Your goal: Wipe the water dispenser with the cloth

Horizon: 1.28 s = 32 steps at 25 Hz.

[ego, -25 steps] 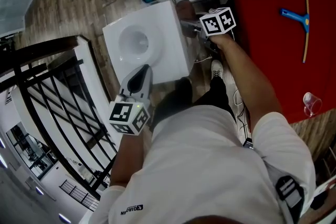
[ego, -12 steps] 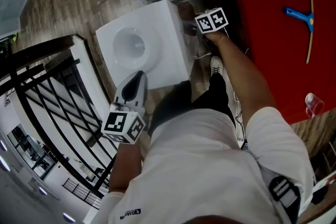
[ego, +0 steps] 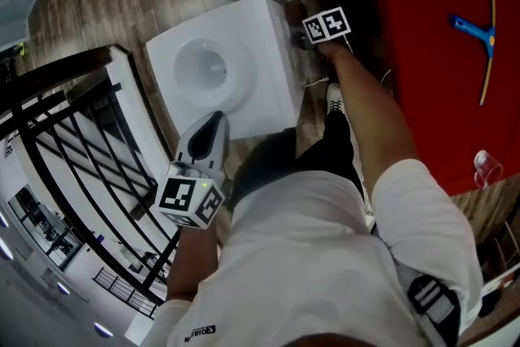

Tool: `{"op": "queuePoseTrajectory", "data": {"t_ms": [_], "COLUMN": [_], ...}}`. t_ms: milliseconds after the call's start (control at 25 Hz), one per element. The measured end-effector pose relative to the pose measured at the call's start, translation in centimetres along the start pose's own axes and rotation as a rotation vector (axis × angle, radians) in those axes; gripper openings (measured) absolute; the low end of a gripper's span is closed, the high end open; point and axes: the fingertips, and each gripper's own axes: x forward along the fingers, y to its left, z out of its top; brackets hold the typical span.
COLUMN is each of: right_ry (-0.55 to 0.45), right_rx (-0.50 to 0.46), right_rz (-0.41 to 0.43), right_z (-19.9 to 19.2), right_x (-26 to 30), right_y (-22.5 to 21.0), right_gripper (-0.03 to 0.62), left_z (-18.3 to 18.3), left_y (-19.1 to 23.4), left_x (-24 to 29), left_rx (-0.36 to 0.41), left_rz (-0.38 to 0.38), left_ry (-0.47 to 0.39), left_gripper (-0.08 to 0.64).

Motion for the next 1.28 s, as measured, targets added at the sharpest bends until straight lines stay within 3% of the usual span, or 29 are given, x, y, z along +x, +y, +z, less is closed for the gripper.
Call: {"op": "queuePoseTrajectory", "data": {"t_ms": [560,880,1280], "right_ry": [0.084,0.098,-0.05], "right_rx": [0.038,-0.039,-0.128], "right_rz": [-0.086,-0.125,-0.069], "right_z": [-2.2,-2.1,-0.2], "right_x": [2.2,1.0,-6.7], "right_y": [-2.7,-2.4,2.0], "right_gripper": [0.084,0.084,0.086], "left_z": [-0.8,-1.0,-1.4], "left_y": [1.3,1.3,0.5], "left_x": [-1.0,-1.5,-2.4], "left_rx": [-0.038,-0.05,-0.14], "left_rz": [0.042,0.062,0.095], "left_ry": [-0.007,-0.036,-0.125], "left_gripper": [0.0,0.0,0.0]}}
